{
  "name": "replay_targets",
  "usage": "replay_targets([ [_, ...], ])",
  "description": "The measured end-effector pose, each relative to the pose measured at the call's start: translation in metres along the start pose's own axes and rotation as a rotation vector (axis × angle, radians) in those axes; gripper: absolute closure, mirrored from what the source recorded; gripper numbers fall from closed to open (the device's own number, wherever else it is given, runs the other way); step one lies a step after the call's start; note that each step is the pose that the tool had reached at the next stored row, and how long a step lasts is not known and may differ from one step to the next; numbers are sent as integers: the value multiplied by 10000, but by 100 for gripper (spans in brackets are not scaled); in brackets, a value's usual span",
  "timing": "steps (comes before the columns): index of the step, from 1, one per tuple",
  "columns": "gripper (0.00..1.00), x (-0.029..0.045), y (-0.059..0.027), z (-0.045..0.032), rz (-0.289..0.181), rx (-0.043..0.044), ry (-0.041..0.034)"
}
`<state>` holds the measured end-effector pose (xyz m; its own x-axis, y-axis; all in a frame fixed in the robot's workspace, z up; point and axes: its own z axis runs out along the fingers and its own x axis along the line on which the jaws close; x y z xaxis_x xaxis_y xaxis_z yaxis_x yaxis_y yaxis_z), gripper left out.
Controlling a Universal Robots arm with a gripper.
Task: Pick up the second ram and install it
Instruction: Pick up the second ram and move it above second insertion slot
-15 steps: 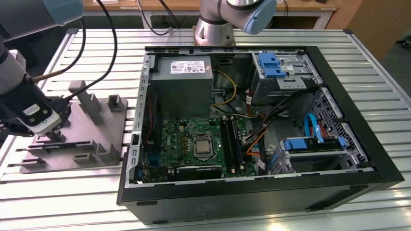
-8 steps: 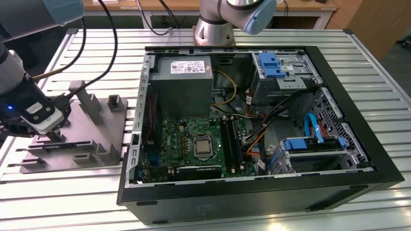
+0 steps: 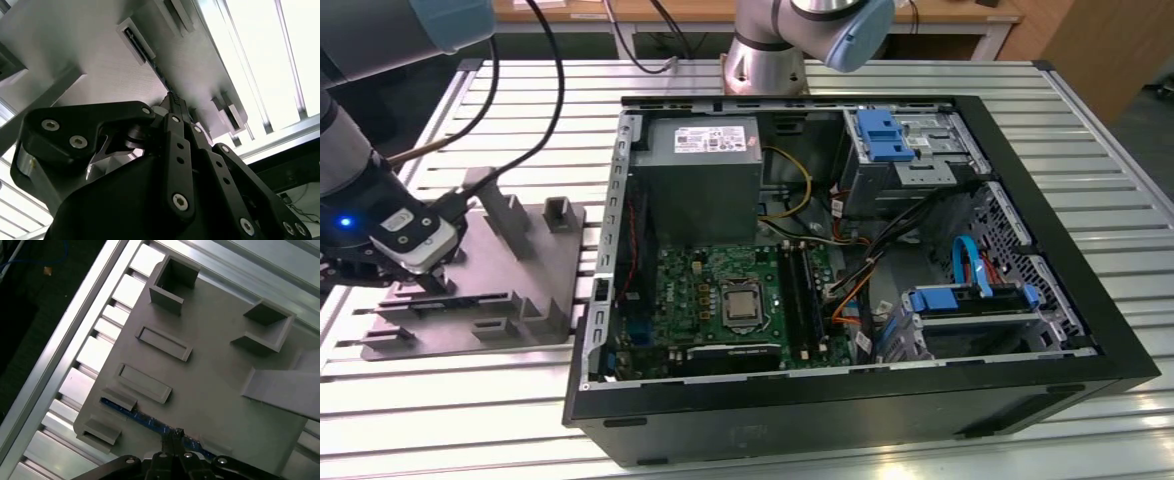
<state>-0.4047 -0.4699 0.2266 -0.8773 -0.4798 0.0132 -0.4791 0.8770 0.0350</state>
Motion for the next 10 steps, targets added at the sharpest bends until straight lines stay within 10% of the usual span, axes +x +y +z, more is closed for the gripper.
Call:
replay_targets([
  [10,89,0,0,0,-860,11,30],
])
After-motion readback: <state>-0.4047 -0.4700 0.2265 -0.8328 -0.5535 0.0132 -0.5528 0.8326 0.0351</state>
